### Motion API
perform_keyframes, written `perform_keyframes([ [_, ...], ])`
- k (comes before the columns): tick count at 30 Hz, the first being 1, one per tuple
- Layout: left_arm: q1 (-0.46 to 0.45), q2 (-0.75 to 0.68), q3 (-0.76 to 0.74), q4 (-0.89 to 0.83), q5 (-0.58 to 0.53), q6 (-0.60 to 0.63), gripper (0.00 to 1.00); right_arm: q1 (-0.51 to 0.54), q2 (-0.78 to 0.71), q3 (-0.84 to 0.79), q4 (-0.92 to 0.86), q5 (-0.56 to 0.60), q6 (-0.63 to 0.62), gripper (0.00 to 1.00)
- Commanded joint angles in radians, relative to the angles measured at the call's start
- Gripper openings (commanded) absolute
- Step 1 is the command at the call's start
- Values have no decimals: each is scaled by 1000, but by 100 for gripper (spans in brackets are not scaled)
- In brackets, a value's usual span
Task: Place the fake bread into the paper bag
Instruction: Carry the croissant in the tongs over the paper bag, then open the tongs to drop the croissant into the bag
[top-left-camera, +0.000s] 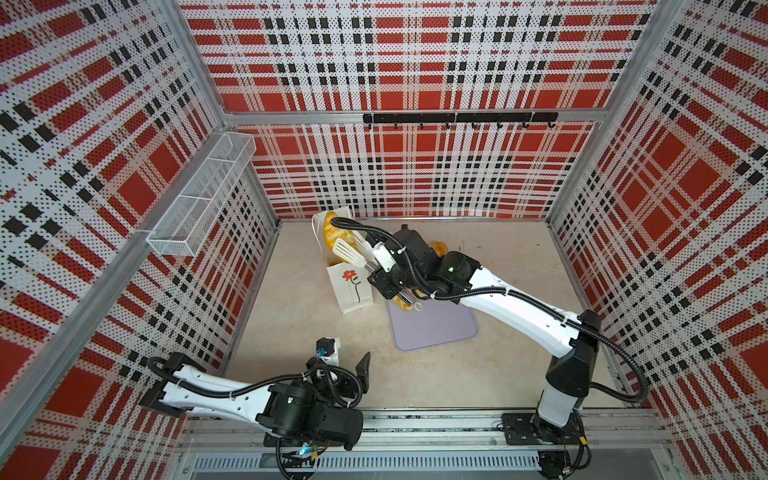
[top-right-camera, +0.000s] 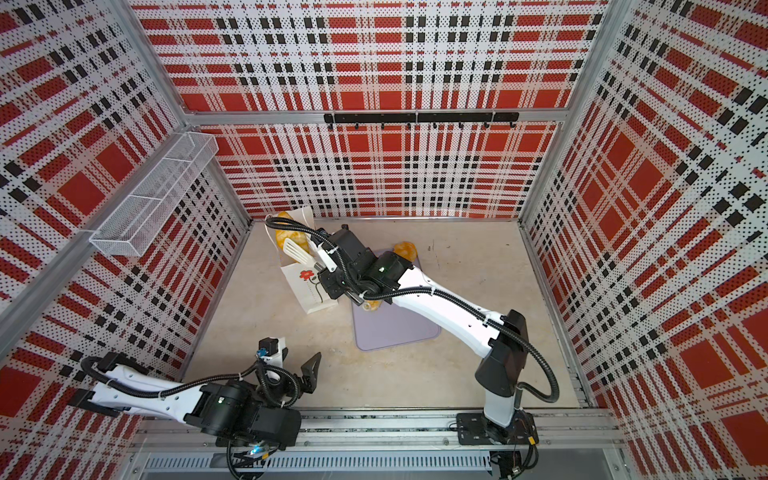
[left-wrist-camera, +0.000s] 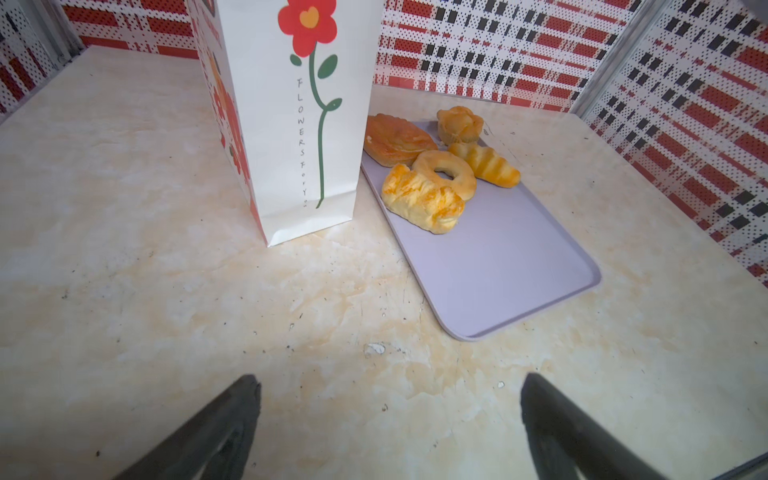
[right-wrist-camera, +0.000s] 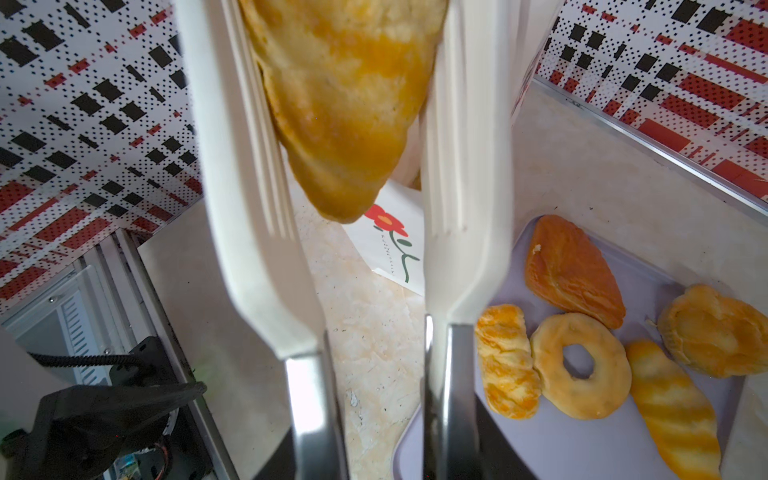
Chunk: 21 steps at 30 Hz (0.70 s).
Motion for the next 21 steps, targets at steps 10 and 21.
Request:
perform_keyframes([
  [10,264,-174,-50,321,116,499,99,-43,129,216,-33,-44,-40,44],
  [21,523,-146,-51,454,354,693,99,-77,196,305,-94,-28,-29,47],
])
